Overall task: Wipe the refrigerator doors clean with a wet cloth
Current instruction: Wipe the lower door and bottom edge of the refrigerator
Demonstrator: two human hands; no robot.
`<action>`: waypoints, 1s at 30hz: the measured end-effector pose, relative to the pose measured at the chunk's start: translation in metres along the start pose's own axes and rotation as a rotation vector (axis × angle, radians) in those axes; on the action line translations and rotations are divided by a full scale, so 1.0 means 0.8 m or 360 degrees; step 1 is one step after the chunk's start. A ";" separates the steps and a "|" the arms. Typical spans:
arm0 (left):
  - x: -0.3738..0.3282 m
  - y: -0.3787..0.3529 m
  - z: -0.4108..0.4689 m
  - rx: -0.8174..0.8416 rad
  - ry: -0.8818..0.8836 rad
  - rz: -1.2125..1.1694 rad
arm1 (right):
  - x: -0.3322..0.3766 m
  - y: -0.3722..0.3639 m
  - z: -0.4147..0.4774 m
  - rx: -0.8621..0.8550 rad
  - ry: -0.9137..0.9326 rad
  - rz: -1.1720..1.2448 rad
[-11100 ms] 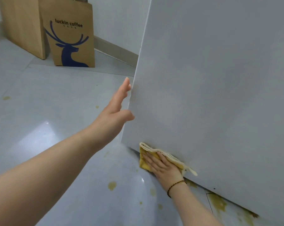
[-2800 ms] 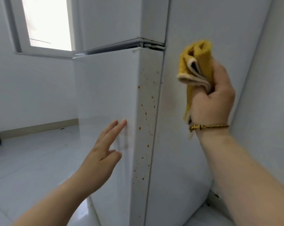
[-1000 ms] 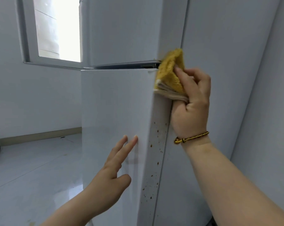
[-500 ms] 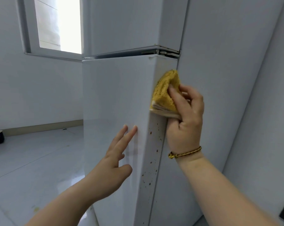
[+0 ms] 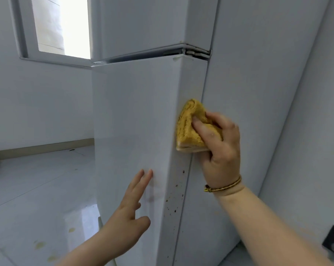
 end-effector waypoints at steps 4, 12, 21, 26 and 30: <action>0.001 0.001 0.001 -0.0019 -0.0020 -0.0056 | 0.040 -0.017 -0.056 -0.0130 -0.0345 0.0033; 0.006 0.021 0.002 0.0139 -0.0088 -0.0045 | 0.055 0.000 -0.088 0.0280 0.0242 0.0062; 0.029 -0.013 -0.020 0.0241 -0.0013 -0.0077 | 0.030 -0.017 -0.097 0.0054 -0.0564 0.0046; 0.032 -0.020 -0.020 0.0255 -0.0010 -0.0063 | 0.048 -0.008 -0.162 0.0267 -0.0634 0.0083; 0.034 -0.020 -0.020 0.0258 -0.0010 -0.0050 | 0.023 -0.006 -0.129 0.0147 -0.0651 0.0112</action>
Point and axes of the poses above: each hand's wrist, its own z-axis towards the middle knuckle, its own y-axis out of the back of the hand, x = y × z, the point moved 5 cm from there along z, towards the middle knuckle, and after that the axes turned 7 degrees about z, right-handed, at the moved point
